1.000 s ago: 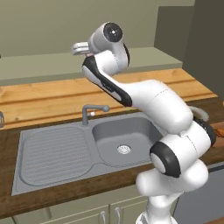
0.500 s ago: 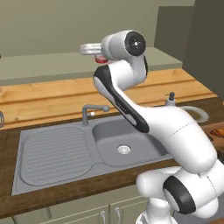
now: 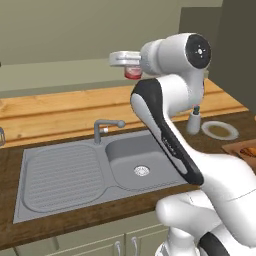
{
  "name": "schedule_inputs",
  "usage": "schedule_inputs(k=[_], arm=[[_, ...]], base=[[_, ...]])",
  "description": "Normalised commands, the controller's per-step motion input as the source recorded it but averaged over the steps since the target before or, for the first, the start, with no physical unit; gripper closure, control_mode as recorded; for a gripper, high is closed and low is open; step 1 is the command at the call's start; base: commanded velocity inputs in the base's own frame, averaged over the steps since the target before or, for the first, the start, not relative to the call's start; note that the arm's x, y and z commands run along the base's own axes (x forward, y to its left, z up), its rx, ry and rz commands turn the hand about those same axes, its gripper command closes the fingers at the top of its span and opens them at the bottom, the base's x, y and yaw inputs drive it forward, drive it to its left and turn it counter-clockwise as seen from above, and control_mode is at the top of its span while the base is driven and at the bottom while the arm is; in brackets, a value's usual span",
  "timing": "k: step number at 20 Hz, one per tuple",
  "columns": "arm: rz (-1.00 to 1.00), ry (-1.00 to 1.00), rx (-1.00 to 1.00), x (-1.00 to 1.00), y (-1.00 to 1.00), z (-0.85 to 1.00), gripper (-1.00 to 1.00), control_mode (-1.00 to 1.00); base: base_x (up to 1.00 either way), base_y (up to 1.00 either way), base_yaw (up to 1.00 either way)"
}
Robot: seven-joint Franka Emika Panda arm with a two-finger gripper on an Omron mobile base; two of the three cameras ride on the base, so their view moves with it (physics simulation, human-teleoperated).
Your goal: From the different types of pastries on the counter, select a croissant and place it on the cutting board. Then retrieve a jar of jam from the cabinet and place it alongside the croissant on the cutting board.
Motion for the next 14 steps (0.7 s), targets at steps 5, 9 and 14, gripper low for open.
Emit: schedule_inputs(k=[5,9,14], arm=[[0.00,0.06,0.00,-0.99,-0.14,0.00,1.00,-1.00],[0.00,0.06,0.00,-0.80,-0.10,-0.34,1.00,-1.00],[0.03,-0.01,-0.01,-0.46,-0.14,-0.64,1.00,-1.00]], base=[[0.00,0.00,0.00],[0.00,0.00,0.00],[0.00,0.00,0.00]])
